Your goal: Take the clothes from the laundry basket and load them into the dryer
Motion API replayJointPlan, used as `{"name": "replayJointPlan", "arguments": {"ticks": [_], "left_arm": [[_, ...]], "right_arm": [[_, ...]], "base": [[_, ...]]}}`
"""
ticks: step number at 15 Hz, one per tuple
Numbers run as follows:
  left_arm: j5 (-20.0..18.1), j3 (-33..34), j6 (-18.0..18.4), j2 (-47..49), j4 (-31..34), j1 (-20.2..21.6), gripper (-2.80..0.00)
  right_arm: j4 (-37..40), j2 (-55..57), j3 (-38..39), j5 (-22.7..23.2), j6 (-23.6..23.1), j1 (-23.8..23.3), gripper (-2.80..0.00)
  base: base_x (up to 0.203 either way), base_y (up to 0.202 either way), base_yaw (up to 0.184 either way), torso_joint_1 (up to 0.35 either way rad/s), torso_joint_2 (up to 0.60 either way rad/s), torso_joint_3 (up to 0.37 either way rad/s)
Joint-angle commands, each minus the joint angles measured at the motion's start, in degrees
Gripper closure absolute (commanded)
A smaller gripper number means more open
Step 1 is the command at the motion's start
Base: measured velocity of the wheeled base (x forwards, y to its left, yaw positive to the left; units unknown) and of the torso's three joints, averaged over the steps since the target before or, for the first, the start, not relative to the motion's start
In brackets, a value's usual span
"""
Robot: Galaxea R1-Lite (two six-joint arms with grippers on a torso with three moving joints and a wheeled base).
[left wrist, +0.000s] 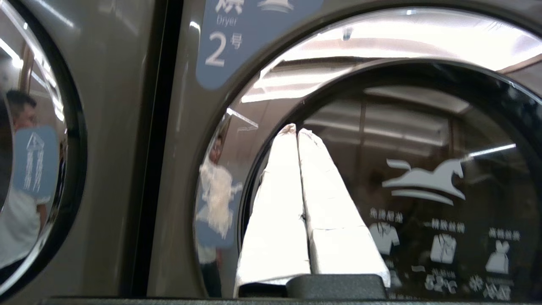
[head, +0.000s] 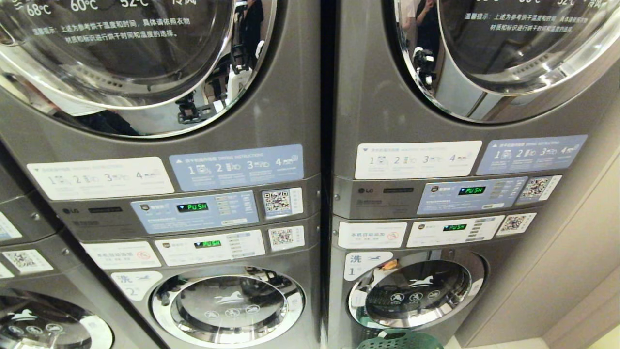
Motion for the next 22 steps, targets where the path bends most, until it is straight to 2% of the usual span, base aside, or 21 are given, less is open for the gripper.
{"name": "replayJointPlan", "arguments": {"ticks": [1, 2, 4, 6, 8, 10, 12, 15, 16, 19, 22], "left_arm": [[-0.14, 5.84, -0.11, -5.75, -0.15, -0.07, 0.0], [-0.19, 10.79, -0.1, -8.32, -0.12, -0.48, 0.0], [0.4, 22.86, 0.23, -13.55, 0.02, -4.05, 0.0], [1.22, 38.38, 0.85, -19.98, 1.15, -7.88, 0.0], [3.94, 56.91, 1.37, -27.74, 2.14, -13.79, 0.0], [6.6, 72.66, 2.28, -36.08, 2.8, -19.22, 0.0], [9.93, 83.69, 4.1, -46.63, 4.85, -23.75, 0.0], [13.16, 87.16, 5.9, -60.59, 20.41, -28.47, 0.0], [14.0, 87.44, 6.26, -64.77, 23.67, -29.83, 0.0], [14.56, 87.85, 8.33, -74.17, 27.23, -31.68, 0.0], [14.4, 87.93, 9.23, -74.43, 27.88, -32.09, 0.0]], "right_arm": [[-0.01, 0.0, 0.18, 0.03, -0.04, 0.0, 0.0], [-0.01, 0.07, 0.18, 0.03, -0.04, 0.0, 0.0], [-0.01, 0.0, 0.18, 0.03, -0.04, 0.0, 0.0], [-0.01, 0.0, 0.18, 0.03, -0.04, 0.0, 0.0], [-0.01, 0.0, 0.18, 0.03, -0.04, 0.0, 0.0], [-0.01, 0.04, 0.18, 0.03, -0.04, 0.0, 0.0], [-0.01, 0.03, 0.18, 0.03, -0.04, 0.0, 0.0], [-0.01, 0.0, 0.18, 0.03, -0.03, 0.0, 0.0], [-0.01, 0.07, 0.18, 0.03, -0.02, 0.0, 0.0], [-0.01, 0.0, 0.18, 0.03, -0.04, 0.0, 0.0], [-0.01, 0.0, 0.18, 0.03, 0.05, 0.0, 0.0]], "base": [[0.0, 0.0, 0.0, 0.0, 0.0, 0.0], [0.0, 0.0, 0.0, 0.0, 0.0, 0.0], [0.0, 0.0, 0.0, 0.0, 0.0, 0.0], [0.0, 0.0, 0.0, 0.0, 0.0, 0.0], [0.0, 0.0, 0.0, 0.0, 0.0, 0.0], [0.0, 0.0, 0.0, 0.0, 0.0, 0.0], [0.0, 0.0, 0.0, 0.0, 0.0, 0.0], [0.0, 0.0, 0.0, 0.0, 0.0, 0.0], [0.0, 0.0, 0.0, 0.0, 0.0, 0.0], [0.0, 0.0, 0.0, 0.0, 0.0, 0.0], [0.0, 0.0, 0.0, 0.0, 0.0, 0.0]]}}
